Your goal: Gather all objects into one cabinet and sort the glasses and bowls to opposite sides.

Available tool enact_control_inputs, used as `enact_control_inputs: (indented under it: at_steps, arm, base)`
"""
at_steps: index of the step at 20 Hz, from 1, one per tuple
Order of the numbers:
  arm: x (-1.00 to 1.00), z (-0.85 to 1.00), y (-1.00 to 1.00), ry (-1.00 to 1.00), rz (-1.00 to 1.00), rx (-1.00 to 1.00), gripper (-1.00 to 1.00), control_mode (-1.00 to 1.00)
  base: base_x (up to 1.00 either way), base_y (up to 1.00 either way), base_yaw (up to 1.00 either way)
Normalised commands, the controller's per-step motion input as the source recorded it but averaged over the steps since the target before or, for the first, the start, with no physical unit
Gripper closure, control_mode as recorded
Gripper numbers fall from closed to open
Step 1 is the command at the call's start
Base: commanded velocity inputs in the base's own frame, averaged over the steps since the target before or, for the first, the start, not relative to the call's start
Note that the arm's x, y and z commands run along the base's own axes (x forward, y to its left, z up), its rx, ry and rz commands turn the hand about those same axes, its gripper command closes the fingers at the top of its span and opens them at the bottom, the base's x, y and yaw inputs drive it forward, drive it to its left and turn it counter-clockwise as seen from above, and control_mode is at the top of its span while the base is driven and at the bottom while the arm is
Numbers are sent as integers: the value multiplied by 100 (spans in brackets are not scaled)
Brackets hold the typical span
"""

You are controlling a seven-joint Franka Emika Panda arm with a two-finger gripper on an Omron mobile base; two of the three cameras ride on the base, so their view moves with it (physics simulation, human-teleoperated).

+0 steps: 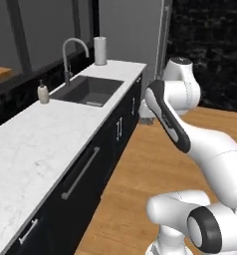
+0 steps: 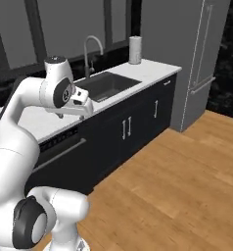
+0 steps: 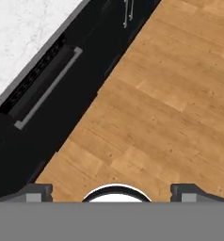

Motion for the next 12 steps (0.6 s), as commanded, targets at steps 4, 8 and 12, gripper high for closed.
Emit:
enact_control_inputs:
  at_steps: [4, 8, 12]
  arm:
    - [0, 0, 0, 0, 0, 0, -100, 100]
    - [0, 0, 0, 0, 0, 0, -100, 100]
    - [0, 0, 0, 0, 0, 0, -100, 100]
  base:
    - [47, -38, -64]
    - [42, -41, -65]
    - [38, -40, -67]
